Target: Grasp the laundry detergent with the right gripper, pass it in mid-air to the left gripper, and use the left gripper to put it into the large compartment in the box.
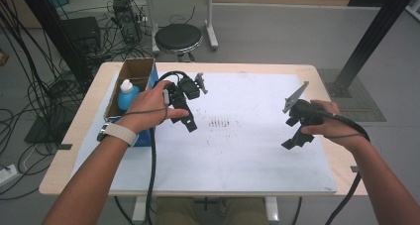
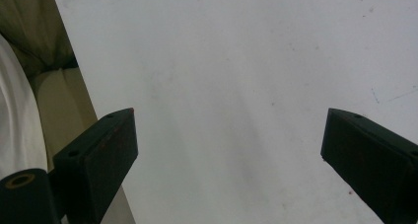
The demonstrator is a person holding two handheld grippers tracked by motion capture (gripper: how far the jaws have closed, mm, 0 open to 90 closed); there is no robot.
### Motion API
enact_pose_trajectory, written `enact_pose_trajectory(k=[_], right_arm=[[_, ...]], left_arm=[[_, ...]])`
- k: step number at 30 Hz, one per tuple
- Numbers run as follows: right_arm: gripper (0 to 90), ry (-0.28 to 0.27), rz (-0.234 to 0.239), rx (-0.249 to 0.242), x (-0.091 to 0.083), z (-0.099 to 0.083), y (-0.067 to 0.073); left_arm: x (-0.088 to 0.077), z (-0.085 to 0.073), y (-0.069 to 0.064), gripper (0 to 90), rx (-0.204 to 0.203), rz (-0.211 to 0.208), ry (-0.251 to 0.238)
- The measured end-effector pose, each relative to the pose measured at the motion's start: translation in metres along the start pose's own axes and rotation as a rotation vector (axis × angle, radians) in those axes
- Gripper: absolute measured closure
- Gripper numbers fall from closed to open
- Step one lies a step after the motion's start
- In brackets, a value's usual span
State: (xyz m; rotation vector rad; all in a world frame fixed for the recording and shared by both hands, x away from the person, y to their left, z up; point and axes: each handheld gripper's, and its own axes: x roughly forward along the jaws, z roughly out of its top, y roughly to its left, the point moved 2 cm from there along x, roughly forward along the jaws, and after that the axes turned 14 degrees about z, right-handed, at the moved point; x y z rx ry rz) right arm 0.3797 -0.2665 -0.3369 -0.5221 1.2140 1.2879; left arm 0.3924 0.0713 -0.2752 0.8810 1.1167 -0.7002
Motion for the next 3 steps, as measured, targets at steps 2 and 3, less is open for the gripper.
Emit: enact_pose_trajectory(k=[2, 3], right_arm=[[7.1, 0.001, 0.001, -0.003, 0.0004, 0.0, -0.0006], [7.1, -0.001, 0.004, 0.0, 0.0008, 0.0, -0.0008]], left_arm=[[-0.0002, -0.0005, 0.0005, 12.0, -0.002, -0.001, -0.003], [-0.0002, -0.0007, 0.0007, 12.0, -0.003, -0.001, -0.004]])
